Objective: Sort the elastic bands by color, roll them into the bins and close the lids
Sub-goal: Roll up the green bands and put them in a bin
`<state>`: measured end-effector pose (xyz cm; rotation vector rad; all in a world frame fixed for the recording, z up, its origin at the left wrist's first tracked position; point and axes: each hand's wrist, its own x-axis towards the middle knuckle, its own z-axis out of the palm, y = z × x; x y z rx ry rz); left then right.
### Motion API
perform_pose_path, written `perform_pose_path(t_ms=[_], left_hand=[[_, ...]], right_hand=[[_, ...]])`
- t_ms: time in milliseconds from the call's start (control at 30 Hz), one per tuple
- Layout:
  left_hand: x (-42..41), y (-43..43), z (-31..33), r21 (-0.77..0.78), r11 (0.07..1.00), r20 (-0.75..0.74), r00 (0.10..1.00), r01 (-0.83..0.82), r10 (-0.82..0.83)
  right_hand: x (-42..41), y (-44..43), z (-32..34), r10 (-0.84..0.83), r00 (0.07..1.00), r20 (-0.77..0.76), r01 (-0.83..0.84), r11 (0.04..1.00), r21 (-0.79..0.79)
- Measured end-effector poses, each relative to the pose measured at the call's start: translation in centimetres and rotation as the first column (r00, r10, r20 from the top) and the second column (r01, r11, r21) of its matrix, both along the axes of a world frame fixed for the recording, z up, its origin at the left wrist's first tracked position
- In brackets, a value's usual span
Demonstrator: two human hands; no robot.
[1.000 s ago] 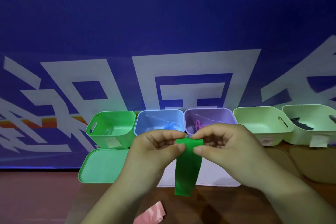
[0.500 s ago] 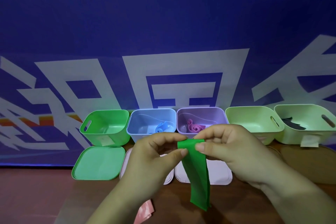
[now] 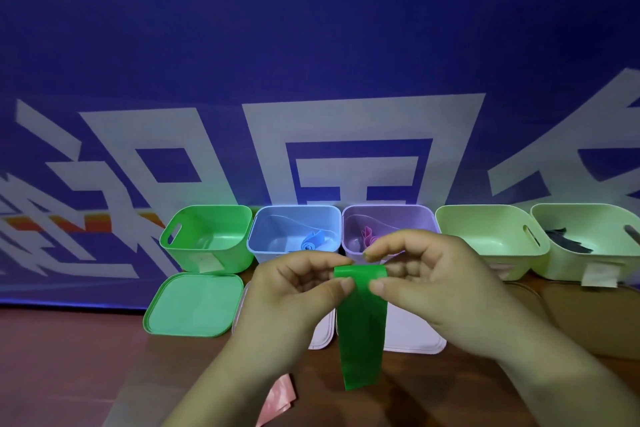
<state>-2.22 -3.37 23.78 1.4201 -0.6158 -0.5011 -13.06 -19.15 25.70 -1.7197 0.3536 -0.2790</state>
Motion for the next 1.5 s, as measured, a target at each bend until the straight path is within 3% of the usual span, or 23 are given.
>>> perform_pose_path(t_ms=[267,533,767,967,1333,1500], left_hand=[[1.6,1.5,0.0,-0.026,0.999,-0.016,0.999,0.039,-0.040],[3.9,3.7,-0.3,0.094,0.992,0.257,0.961,0.084,-0.106],[6.1,5.3,-0.7,0.149,0.987,0.366,0.924,0.058,-0.109],[7.9,6.5,-1.0,0.097,0.993,0.329,0.940,0.062,-0.091],[10.5,8.6,-1.7,-0.064,0.996,-0.066,0.995,0.067,-0.071],[11.6,9.8,-2.1,-0.082,0.996,-0.103,0.993,0.048,-0.056]], right_hand=[[1.8,1.7,-0.1,-0.025,0.999,0.041,0.029,0.992,-0.121],[3.7,3.1,0.3,-0.006,1.000,-0.008,0.006,1.000,0.012],[5.9,4.7,0.2,-0.019,0.998,-0.055,0.023,0.997,0.067],[7.5,6.2,0.2,-0.026,0.996,-0.085,0.029,0.999,0.028],[10.3,9.2,-1.1,-0.024,0.995,0.092,0.026,1.000,-0.018],[11.9,10.4,-1.2,-0.053,0.998,0.046,0.055,0.998,-0.037]])
